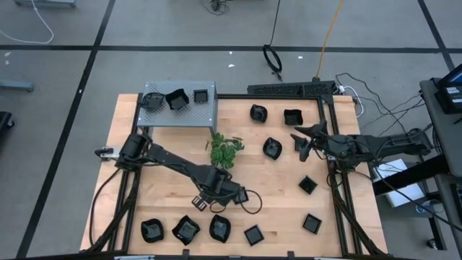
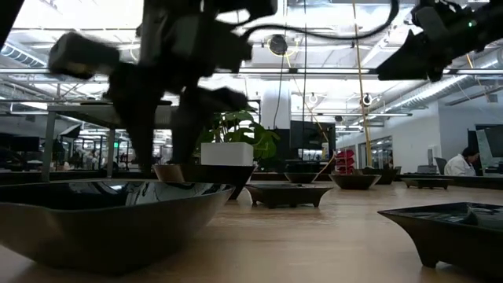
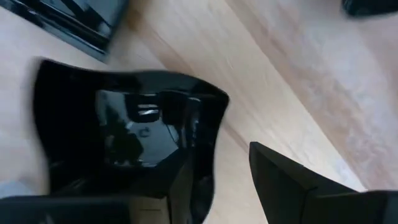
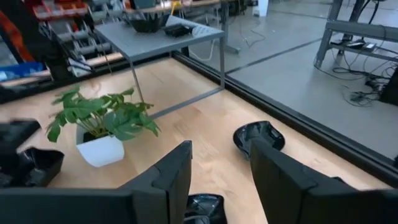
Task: Pick & Place Mini shaped plates
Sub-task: Stack the distorted square plate on top of the distorted square plate on the shelf
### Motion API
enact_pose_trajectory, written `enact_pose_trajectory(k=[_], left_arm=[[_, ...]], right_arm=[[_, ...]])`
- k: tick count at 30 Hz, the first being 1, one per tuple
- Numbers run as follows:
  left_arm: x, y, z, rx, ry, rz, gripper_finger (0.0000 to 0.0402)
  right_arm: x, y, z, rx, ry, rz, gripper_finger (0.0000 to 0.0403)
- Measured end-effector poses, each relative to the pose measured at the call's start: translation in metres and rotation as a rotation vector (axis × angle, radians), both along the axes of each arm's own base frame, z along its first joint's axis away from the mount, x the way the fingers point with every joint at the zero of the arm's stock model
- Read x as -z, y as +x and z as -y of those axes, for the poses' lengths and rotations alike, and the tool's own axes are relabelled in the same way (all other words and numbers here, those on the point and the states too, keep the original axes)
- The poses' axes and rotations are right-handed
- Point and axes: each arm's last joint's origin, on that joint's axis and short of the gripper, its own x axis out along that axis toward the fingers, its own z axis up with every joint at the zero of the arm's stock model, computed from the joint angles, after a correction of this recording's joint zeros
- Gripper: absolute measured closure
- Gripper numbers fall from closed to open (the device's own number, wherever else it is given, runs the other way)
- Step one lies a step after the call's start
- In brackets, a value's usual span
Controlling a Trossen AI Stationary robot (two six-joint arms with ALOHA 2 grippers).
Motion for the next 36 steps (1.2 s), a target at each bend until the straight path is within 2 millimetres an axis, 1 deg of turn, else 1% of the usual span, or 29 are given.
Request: enact_pose_trajectory(k=[3, 6, 12, 14, 17, 24, 26, 30, 32, 34, 36], left_arm=[[0.011, -0.004, -0.002, -0.009, 0.031, -0.003, 0.0243], [0.017, -0.005, -0.004, -0.027, 0.075, 0.020, 0.0243], [0.019, -0.002, -0.005, -0.032, 0.116, 0.065, 0.0244], [0.019, -0.003, -0.005, -0.031, 0.116, 0.065, 0.0251], [0.019, -0.003, -0.005, -0.031, 0.117, 0.064, 0.0281], [0.018, -0.003, -0.005, -0.033, 0.122, 0.065, 0.0382], [0.017, -0.003, -0.005, -0.052, 0.122, 0.066, 0.0394], [0.009, 0.000, -0.004, -0.064, 0.120, 0.064, 0.0385], [0.000, 0.000, -0.004, -0.060, 0.112, 0.074, 0.0389], [-0.014, 0.001, -0.004, -0.063, 0.089, 0.110, 0.0396], [-0.032, 0.000, -0.006, -0.082, 0.060, 0.157, 0.0395]], right_arm=[[0.010, 0.000, 0.000, -0.003, -0.008, 0.026, 0.0251], [0.019, 0.001, 0.000, -0.011, -0.029, 0.048, 0.0254], [0.035, 0.004, -0.001, -0.016, -0.043, 0.116, 0.0253], [0.040, 0.005, -0.001, -0.014, -0.038, 0.144, 0.0253], [0.046, 0.005, -0.001, -0.013, -0.033, 0.184, 0.0256], [0.052, 0.005, -0.001, -0.012, -0.025, 0.236, 0.0257], [0.052, 0.005, -0.001, -0.012, -0.025, 0.237, 0.0257], [0.052, 0.005, -0.001, -0.012, -0.025, 0.237, 0.0257], [0.052, 0.005, -0.001, -0.012, -0.025, 0.237, 0.0257], [0.052, 0.005, -0.001, -0.012, -0.025, 0.237, 0.0258], [0.052, 0.005, -0.001, -0.012, -0.025, 0.236, 0.0259]])
